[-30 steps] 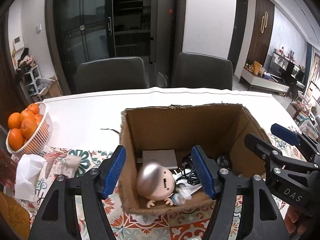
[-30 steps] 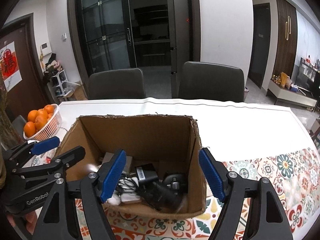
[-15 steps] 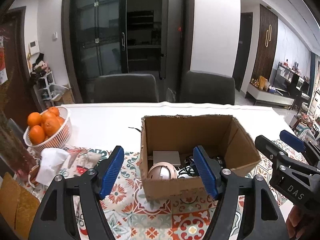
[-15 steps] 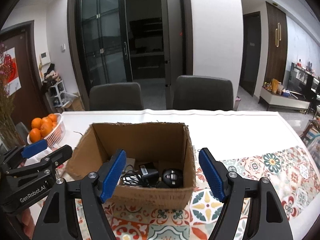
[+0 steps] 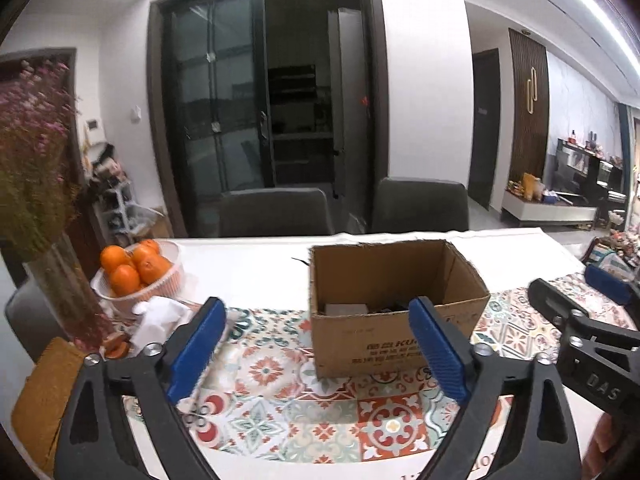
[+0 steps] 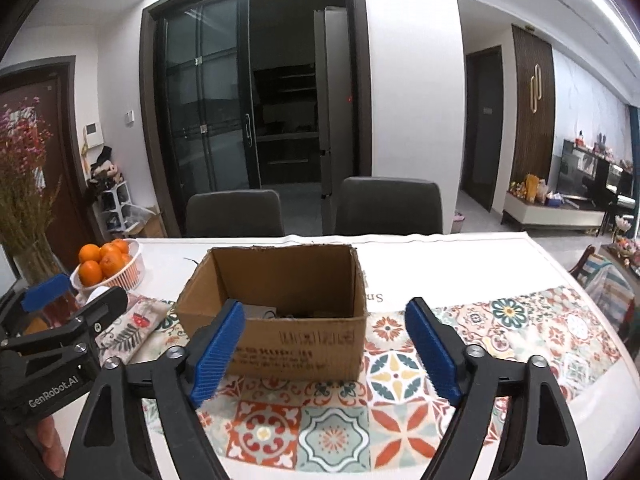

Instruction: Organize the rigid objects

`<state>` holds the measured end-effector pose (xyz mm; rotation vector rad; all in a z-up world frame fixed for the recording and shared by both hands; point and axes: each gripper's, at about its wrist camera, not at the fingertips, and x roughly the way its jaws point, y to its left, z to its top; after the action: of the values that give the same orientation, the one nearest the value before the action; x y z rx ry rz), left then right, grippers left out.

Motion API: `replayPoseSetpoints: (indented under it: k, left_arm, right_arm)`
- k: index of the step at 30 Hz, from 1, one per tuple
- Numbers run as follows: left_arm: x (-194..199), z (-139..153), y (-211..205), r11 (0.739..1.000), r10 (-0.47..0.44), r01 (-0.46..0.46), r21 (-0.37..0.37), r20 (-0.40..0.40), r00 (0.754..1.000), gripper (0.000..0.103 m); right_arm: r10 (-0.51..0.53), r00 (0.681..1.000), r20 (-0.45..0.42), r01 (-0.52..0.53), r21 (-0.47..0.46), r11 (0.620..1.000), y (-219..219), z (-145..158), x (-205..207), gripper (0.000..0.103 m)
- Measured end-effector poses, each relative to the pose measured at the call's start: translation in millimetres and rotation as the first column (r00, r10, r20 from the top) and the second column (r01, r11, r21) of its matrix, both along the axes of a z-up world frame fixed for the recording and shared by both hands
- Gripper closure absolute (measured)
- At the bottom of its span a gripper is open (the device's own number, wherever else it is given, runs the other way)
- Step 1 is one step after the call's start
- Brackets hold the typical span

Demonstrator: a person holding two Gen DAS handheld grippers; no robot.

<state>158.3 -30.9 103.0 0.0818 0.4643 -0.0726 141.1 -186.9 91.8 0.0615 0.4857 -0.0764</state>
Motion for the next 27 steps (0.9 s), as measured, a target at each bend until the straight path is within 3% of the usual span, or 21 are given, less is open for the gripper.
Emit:
replayPoseSetpoints:
  k: [8,27]
  left_arm:
    - [-43,-11,5,1.000,0.007,-0.007,0.001,0.031,0.999,0.000]
    - [-83,-29,11,0.999,-0.008,0.007,-0.033,-0.034,0.999,0.000]
  right_arm:
    - [-0.047,0.998,0.036,0.048,-0.040,0.998,6,-2,-45,0.007]
    - [-0.041,0.999,0.004,0.041,-0.004,0.999,8,-23,-84,0.007]
